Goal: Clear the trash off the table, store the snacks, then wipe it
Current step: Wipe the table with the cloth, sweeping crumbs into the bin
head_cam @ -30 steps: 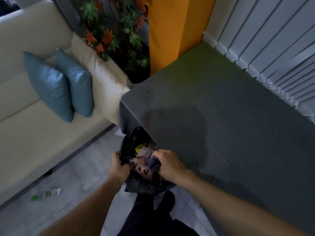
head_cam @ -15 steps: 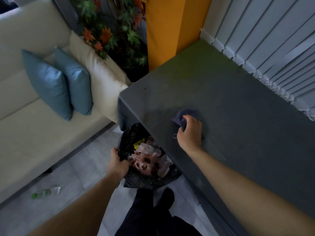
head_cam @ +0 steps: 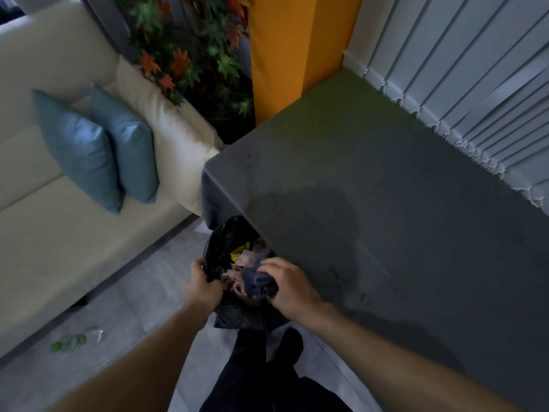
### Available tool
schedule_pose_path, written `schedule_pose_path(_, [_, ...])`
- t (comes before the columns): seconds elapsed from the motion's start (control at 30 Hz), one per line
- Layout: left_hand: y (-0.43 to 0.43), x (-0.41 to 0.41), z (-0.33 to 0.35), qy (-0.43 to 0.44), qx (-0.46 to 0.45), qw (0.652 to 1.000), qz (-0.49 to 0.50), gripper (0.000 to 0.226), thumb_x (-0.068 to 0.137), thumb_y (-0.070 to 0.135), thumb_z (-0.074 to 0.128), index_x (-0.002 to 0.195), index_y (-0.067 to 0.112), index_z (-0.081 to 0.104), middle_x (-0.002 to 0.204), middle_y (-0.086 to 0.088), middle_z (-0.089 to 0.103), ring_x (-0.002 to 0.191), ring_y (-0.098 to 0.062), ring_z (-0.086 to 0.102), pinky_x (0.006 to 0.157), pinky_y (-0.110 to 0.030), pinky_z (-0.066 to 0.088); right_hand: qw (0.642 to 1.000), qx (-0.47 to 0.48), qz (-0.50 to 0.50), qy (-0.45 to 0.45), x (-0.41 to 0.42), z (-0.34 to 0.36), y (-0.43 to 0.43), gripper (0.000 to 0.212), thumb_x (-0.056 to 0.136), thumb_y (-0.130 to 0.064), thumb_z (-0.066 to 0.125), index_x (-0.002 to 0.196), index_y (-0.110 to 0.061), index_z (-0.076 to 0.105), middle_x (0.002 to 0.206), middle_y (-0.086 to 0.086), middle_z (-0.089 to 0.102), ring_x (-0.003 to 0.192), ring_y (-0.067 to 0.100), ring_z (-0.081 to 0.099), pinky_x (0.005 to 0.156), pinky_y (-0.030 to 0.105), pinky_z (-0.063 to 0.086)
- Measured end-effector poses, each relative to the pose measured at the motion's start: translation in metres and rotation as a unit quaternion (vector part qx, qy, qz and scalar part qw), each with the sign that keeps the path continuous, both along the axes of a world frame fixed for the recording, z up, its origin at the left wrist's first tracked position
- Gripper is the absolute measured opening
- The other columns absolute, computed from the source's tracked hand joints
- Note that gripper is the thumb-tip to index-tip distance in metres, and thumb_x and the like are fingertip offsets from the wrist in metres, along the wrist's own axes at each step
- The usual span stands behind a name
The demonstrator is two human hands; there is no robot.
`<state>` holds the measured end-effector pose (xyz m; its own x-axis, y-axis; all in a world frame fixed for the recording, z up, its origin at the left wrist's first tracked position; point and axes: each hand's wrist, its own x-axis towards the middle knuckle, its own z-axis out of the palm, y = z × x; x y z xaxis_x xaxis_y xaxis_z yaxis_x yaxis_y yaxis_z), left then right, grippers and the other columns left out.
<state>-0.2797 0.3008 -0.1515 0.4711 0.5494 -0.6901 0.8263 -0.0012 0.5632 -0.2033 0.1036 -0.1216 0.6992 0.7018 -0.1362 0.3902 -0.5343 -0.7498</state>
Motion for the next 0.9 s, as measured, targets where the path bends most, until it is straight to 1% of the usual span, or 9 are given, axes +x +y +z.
schedule_pose_path(0.1, [0.001,0.0,0.0,0.004,-0.006,1.0,0.001,0.055,0.091,0.01,0.059,0.135,0.029,0.033,0.118,-0.013,0.055,0.106,-0.034,0.058,0.086,-0.054,0.056,0.999,0.004,-0.037,-0.003,0.01,0.008,0.002,0.027,0.076,-0.009,0.067,0.101,-0.014,0.074,0.102,0.005,0.073,0.093,0.023,0.068,0.08,0.035,0.055])
schedule_pose_path(0.2, [0.001,-0.001,-0.001,0.005,-0.01,1.0,0.0,0.055,0.091,0.01,0.06,0.134,0.029,0.033,0.117,-0.012,0.056,0.104,-0.033,0.059,0.082,-0.051,0.058,0.991,0.044,-0.11,-0.056,0.033,0.019,0.002,0.023,0.082,-0.017,0.067,0.105,-0.017,0.07,0.101,0.003,0.072,0.093,0.023,0.068,0.079,0.033,0.054])
schedule_pose_path(0.3, [0.0,0.0,0.0,0.004,-0.019,1.0,0.0,0.054,0.091,0.009,0.058,0.133,0.029,0.032,0.115,-0.01,0.054,0.1,-0.029,0.058,0.071,-0.043,0.057,0.962,0.062,-0.24,-0.111,0.071,0.022,-0.004,0.029,0.08,-0.007,0.066,0.108,-0.013,0.067,0.108,0.006,0.065,0.101,0.027,0.061,0.087,0.035,0.05])
schedule_pose_path(0.37, [0.001,0.0,0.0,0.0,-0.017,1.0,-0.001,0.052,0.091,0.007,0.056,0.132,0.028,0.032,0.113,-0.008,0.053,0.097,-0.028,0.057,0.067,-0.04,0.055,0.952,-0.018,-0.287,-0.101,0.093,0.02,-0.01,0.039,0.083,-0.002,0.062,0.121,-0.012,0.064,0.124,0.005,0.06,0.116,0.026,0.052,0.099,0.036,0.045])
schedule_pose_path(0.47, [0.001,0.0,0.0,-0.003,-0.017,1.0,-0.002,0.051,0.091,0.007,0.055,0.132,0.028,0.033,0.112,-0.007,0.054,0.096,-0.026,0.057,0.062,-0.036,0.054,0.967,-0.11,-0.219,-0.075,0.096,0.015,-0.01,0.047,0.089,-0.003,0.058,0.135,-0.011,0.057,0.142,0.004,0.055,0.132,0.027,0.041,0.111,0.038,0.036])
schedule_pose_path(0.6, [0.001,0.001,0.0,-0.007,-0.022,1.0,-0.002,0.052,0.092,0.007,0.055,0.133,0.028,0.032,0.108,-0.004,0.054,0.095,-0.023,0.057,0.056,-0.029,0.051,0.99,-0.094,-0.043,-0.093,0.051,0.013,-0.001,0.057,0.081,-0.001,0.064,0.137,-0.012,0.058,0.146,0.0,0.052,0.133,0.028,0.041,0.114,0.036,0.033])
schedule_pose_path(0.7, [0.001,0.002,0.0,-0.005,-0.015,1.0,-0.002,0.053,0.092,0.006,0.057,0.134,0.027,0.032,0.111,-0.008,0.055,0.093,-0.023,0.057,0.062,-0.035,0.054,0.995,-0.055,0.059,-0.06,0.016,0.012,0.005,0.055,0.075,0.004,0.064,0.128,-0.01,0.065,0.134,0.005,0.063,0.125,0.03,0.051,0.109,0.034,0.039])
schedule_pose_path(0.83, [0.002,0.002,0.004,0.0,-0.015,1.0,-0.011,0.055,0.092,0.006,0.057,0.135,0.028,0.031,0.112,-0.008,0.054,0.097,-0.027,0.058,0.065,-0.039,0.057,0.995,-0.086,0.053,-0.017,-0.005,0.009,0.01,0.034,0.088,-0.019,0.064,0.122,-0.016,0.064,0.12,0.007,0.067,0.11,0.029,0.061,0.089,0.04,0.051])
schedule_pose_path(0.9, [0.002,0.002,0.004,0.0,-0.007,1.0,-0.013,0.054,0.092,0.006,0.055,0.136,0.028,0.031,0.113,-0.009,0.053,0.099,-0.029,0.057,0.071,-0.044,0.058,0.995,-0.094,0.016,-0.014,-0.004,0.008,0.01,0.026,0.089,-0.017,0.065,0.114,-0.014,0.064,0.113,0.007,0.065,0.106,0.029,0.06,0.084,0.039,0.05])
